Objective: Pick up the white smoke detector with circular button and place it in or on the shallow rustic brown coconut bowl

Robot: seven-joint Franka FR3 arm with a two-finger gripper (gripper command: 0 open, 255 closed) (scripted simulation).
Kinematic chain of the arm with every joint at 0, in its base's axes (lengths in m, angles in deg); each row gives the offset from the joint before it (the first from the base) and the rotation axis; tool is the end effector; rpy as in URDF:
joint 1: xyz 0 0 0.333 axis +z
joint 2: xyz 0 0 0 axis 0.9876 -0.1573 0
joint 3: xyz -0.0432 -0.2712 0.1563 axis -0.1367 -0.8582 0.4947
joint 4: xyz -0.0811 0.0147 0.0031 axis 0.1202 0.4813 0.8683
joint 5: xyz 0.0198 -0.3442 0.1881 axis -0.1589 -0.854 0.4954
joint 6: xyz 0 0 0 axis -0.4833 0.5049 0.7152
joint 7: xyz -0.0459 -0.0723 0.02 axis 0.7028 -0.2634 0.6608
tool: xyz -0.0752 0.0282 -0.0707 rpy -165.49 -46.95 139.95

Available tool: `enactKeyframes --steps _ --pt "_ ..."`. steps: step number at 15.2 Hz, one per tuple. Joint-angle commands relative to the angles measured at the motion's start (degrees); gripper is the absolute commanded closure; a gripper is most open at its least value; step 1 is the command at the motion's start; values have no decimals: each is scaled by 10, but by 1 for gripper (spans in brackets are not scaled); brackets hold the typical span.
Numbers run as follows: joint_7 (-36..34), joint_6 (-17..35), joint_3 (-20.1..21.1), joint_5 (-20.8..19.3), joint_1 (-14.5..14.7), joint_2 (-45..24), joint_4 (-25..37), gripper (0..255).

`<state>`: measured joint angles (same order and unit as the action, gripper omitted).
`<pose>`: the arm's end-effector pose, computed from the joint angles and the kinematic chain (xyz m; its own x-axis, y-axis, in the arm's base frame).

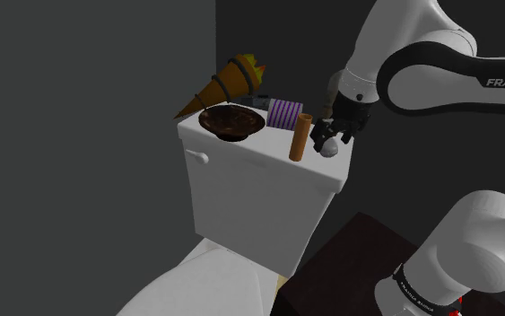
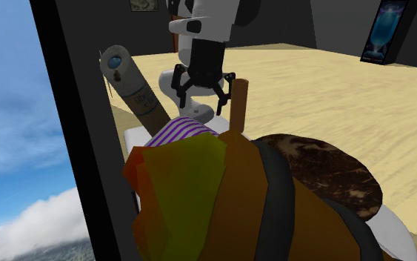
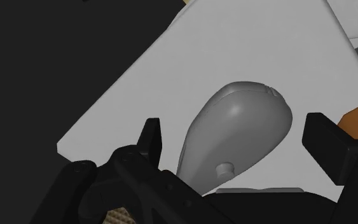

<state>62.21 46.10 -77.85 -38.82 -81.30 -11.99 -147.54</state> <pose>0.3130 0.0543 0.5215 0.9431 -0.2594 0.2083 -0.2832 -0.9545 0.0938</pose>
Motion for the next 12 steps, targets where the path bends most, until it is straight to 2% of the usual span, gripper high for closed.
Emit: enactKeyframes --steps 1,2,3,12 --pt "0 0 0 0 0 0 0 0" --pt "0 0 0 0 0 0 0 0" --pt "0 0 0 0 0 0 0 255" --pt "0 0 0 0 0 0 0 255"
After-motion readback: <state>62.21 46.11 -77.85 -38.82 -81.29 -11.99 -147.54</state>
